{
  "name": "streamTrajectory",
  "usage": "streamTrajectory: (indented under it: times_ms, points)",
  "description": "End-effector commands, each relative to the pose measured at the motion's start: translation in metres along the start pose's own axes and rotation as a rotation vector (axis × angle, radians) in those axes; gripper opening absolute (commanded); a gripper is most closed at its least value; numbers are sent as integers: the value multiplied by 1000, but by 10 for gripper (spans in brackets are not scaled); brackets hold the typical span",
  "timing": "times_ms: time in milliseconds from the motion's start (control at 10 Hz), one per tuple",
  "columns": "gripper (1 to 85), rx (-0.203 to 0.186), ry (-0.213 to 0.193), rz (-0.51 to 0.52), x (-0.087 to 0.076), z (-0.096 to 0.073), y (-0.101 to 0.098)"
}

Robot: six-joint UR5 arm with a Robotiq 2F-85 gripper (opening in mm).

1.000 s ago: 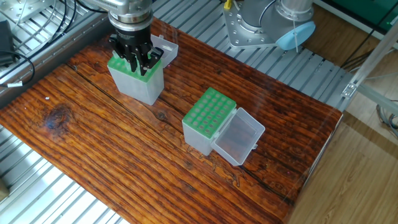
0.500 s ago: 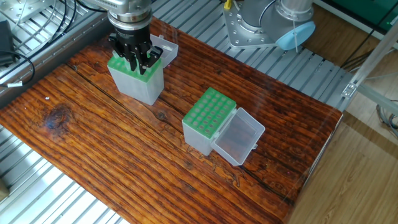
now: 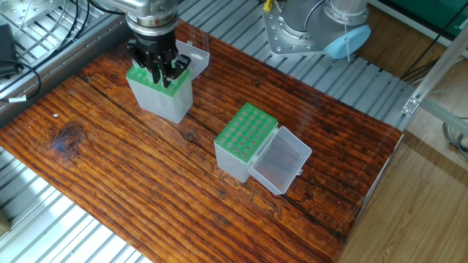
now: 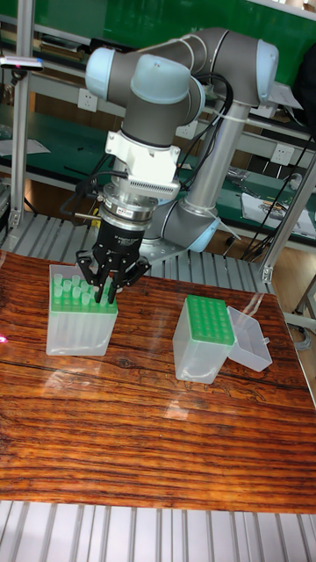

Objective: Transfer all large pipette tips from one holder to another

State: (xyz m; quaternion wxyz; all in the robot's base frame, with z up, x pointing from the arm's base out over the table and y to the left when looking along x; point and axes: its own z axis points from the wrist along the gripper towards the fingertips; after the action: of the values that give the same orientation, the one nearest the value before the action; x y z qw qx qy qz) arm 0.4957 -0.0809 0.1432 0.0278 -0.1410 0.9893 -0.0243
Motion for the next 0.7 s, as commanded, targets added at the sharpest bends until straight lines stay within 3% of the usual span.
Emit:
streamTrajectory:
  times_ms: [0, 600]
  points:
    - [267, -9, -7, 5, -2, 2, 2]
    - [237, -9, 1, 8, 0, 2, 2]
